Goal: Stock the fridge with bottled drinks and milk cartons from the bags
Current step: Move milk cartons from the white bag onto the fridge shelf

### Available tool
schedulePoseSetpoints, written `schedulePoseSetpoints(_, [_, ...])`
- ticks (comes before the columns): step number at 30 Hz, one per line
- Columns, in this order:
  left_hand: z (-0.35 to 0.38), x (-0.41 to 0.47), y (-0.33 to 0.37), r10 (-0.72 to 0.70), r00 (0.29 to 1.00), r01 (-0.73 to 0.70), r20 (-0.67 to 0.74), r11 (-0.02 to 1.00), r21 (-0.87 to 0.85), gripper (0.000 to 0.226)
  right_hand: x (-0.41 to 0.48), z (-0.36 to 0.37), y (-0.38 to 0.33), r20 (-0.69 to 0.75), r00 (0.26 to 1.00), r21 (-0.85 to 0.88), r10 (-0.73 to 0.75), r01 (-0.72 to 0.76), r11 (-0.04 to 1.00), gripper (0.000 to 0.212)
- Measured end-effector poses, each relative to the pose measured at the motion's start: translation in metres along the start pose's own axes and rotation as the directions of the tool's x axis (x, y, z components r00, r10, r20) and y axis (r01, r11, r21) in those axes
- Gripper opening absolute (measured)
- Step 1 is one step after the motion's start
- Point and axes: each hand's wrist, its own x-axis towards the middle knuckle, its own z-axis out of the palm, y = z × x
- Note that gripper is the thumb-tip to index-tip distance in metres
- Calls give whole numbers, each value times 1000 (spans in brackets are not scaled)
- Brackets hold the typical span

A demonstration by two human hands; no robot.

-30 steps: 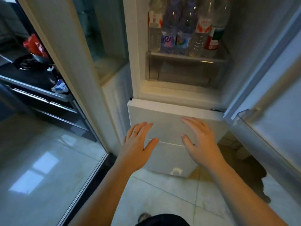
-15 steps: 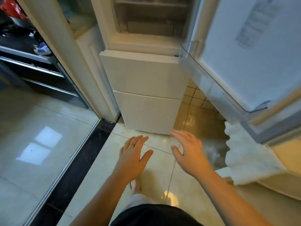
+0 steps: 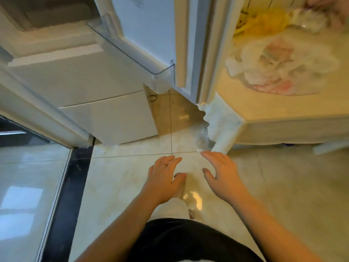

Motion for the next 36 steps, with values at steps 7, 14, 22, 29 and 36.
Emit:
schedulePoseSetpoints(7, [19,72,86,218,968,-233,121,964,127,58,-8,-44,81,-82,978,-44,189,-193,980,50])
schedulePoseSetpoints(14, [36,167,174,321,923,-353,213,926,132,59,30,-105,159,-138,952,-141,275,-293,945,51])
schedulePoseSetpoints(22, [34,253,262,393,894,-420,217,902,96,57,78,-182,235,-219,918,-167,330,-369,914,54])
schedulePoseSetpoints(29, [23,299,303,372,917,-384,140,920,70,57,126,-225,273,-219,951,-265,219,-274,925,54])
schedulePoseSetpoints(36, [20,347,337,293,956,-293,-9,955,48,56,189,-264,325,-167,984,-358,55,-113,927,55])
